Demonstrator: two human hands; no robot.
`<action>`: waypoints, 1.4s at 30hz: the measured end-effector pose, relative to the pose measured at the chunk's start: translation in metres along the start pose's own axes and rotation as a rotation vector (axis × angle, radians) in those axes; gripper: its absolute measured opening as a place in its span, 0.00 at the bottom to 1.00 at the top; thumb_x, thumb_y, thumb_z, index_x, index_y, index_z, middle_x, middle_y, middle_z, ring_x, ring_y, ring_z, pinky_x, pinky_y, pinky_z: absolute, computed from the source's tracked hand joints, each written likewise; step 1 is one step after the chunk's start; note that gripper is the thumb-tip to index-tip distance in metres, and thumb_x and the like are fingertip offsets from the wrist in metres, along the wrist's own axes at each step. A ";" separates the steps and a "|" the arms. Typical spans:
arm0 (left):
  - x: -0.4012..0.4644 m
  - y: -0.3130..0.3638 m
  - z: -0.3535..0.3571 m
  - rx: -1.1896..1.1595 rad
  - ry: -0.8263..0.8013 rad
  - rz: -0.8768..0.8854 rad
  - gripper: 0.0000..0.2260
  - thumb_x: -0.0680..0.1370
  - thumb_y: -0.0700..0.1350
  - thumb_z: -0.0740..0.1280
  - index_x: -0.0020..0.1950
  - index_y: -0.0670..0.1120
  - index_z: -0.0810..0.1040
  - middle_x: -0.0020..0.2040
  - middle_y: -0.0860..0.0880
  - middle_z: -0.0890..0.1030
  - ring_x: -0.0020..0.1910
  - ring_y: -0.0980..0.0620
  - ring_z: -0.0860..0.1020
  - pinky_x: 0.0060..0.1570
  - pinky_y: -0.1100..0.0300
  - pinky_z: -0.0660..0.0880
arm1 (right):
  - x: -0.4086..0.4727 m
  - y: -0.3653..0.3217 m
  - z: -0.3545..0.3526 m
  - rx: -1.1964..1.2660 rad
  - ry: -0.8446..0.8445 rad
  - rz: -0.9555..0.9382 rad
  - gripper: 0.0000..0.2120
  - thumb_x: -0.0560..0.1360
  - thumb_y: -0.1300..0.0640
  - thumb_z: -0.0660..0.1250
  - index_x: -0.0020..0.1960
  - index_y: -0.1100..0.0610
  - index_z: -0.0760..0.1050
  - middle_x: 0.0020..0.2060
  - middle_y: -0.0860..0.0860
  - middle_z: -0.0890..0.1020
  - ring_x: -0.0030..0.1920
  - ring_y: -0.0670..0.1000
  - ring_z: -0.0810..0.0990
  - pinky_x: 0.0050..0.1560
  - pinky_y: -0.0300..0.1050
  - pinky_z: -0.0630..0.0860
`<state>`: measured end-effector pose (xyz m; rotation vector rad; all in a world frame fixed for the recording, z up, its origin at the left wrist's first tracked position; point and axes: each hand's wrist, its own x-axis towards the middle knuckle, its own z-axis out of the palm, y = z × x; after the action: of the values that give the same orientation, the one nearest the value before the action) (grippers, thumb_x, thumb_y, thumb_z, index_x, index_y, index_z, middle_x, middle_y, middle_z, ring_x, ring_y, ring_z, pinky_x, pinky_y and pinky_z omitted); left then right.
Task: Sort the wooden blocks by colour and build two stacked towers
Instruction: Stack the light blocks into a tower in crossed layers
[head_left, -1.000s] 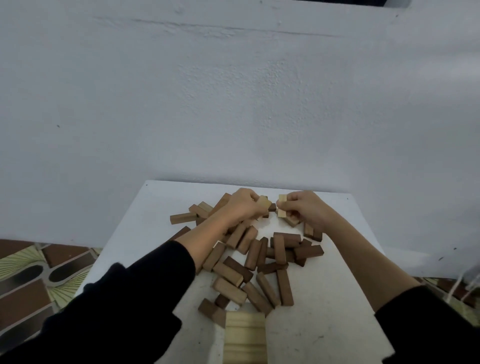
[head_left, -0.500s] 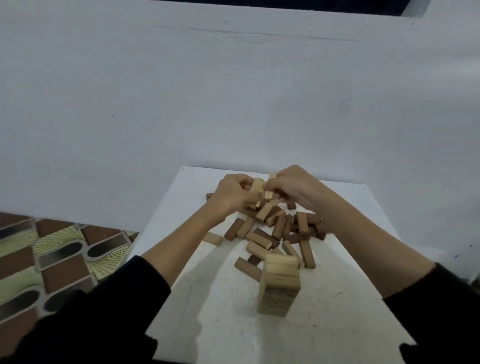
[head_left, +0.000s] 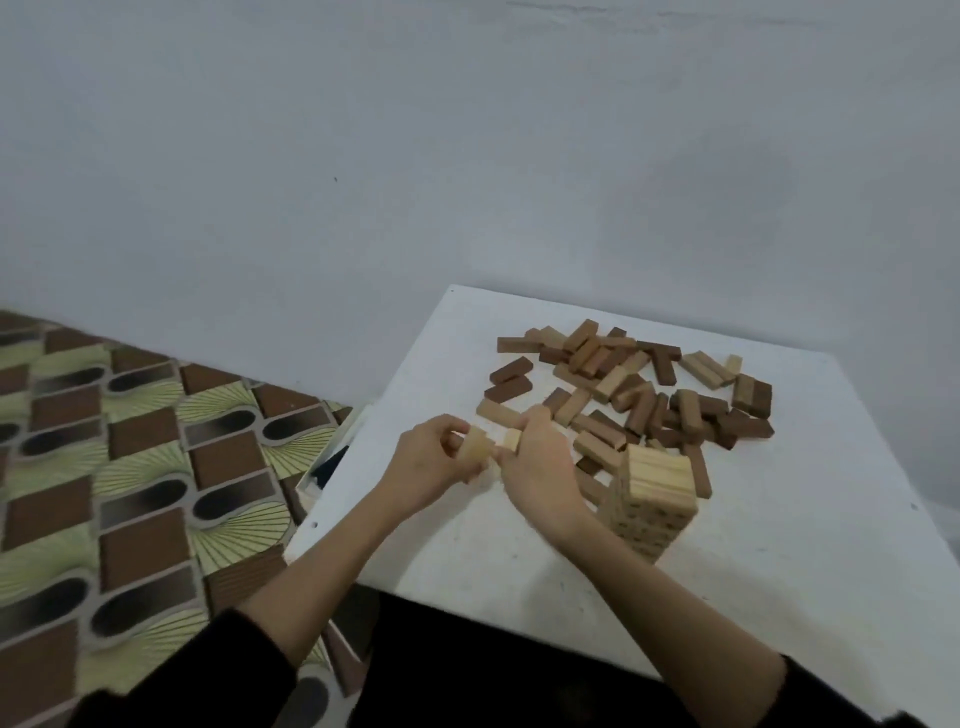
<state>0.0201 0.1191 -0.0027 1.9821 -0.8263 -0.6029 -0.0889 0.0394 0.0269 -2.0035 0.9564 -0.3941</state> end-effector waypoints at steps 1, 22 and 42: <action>0.001 -0.007 0.002 0.057 0.009 -0.009 0.12 0.69 0.42 0.75 0.51 0.47 0.78 0.39 0.50 0.82 0.39 0.53 0.80 0.45 0.61 0.76 | 0.002 0.006 0.008 -0.026 -0.008 0.007 0.09 0.77 0.67 0.61 0.55 0.59 0.65 0.49 0.52 0.72 0.41 0.47 0.71 0.30 0.33 0.67; 0.010 -0.037 0.000 0.251 -0.256 0.155 0.39 0.66 0.39 0.78 0.73 0.45 0.64 0.63 0.50 0.70 0.50 0.58 0.71 0.43 0.78 0.68 | 0.022 0.055 0.031 -0.204 -0.302 -0.149 0.40 0.67 0.59 0.75 0.73 0.57 0.59 0.67 0.54 0.65 0.66 0.53 0.66 0.64 0.50 0.69; 0.010 -0.042 0.003 0.153 -0.211 0.238 0.34 0.66 0.38 0.78 0.69 0.48 0.68 0.54 0.54 0.75 0.43 0.58 0.73 0.42 0.73 0.70 | 0.023 0.059 0.033 -0.078 -0.248 -0.154 0.37 0.66 0.62 0.76 0.71 0.53 0.64 0.62 0.51 0.71 0.59 0.53 0.70 0.60 0.52 0.72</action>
<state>0.0381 0.1260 -0.0419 1.9383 -1.2506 -0.6306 -0.0826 0.0210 -0.0420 -2.1454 0.6747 -0.1875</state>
